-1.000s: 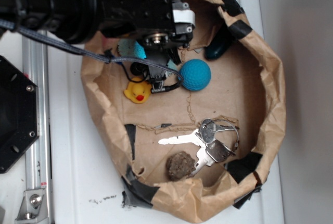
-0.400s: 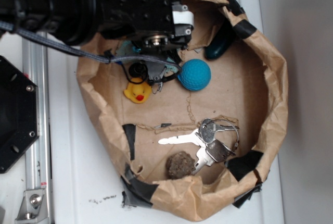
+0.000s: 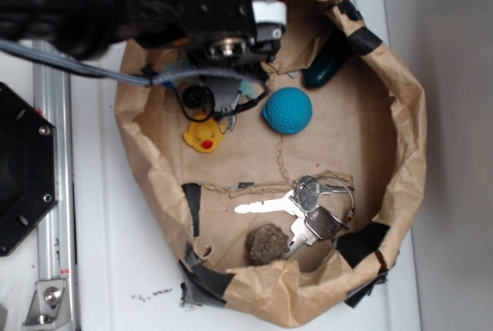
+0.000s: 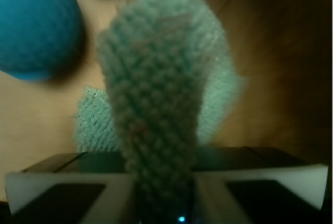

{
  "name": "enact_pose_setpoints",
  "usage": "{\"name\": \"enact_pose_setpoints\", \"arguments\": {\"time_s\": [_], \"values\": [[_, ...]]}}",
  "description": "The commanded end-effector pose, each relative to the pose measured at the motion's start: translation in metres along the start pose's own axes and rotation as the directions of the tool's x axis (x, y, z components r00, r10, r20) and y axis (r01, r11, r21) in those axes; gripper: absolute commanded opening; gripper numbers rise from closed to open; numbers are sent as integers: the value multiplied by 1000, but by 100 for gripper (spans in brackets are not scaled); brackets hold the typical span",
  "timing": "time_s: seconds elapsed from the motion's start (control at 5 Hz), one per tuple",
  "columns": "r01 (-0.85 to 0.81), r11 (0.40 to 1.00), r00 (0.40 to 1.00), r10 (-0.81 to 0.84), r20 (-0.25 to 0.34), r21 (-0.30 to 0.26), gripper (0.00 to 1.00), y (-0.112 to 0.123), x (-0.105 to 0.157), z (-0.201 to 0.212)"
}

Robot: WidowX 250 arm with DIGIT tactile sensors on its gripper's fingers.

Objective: Grab the blue cloth.

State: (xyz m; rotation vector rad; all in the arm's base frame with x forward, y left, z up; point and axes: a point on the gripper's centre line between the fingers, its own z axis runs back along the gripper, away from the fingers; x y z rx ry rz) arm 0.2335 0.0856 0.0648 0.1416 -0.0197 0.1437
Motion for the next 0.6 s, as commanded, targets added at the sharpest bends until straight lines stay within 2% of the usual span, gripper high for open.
{"name": "enact_pose_setpoints", "arguments": {"time_s": [0.0, 0.2, 0.4], "values": [[181, 974, 977, -162, 140, -135, 0, -40, 36, 119], [209, 951, 977, -191, 98, -226, 0, -47, 37, 134], [181, 961, 983, -172, 62, -208, 13, -50, 35, 123]]}}
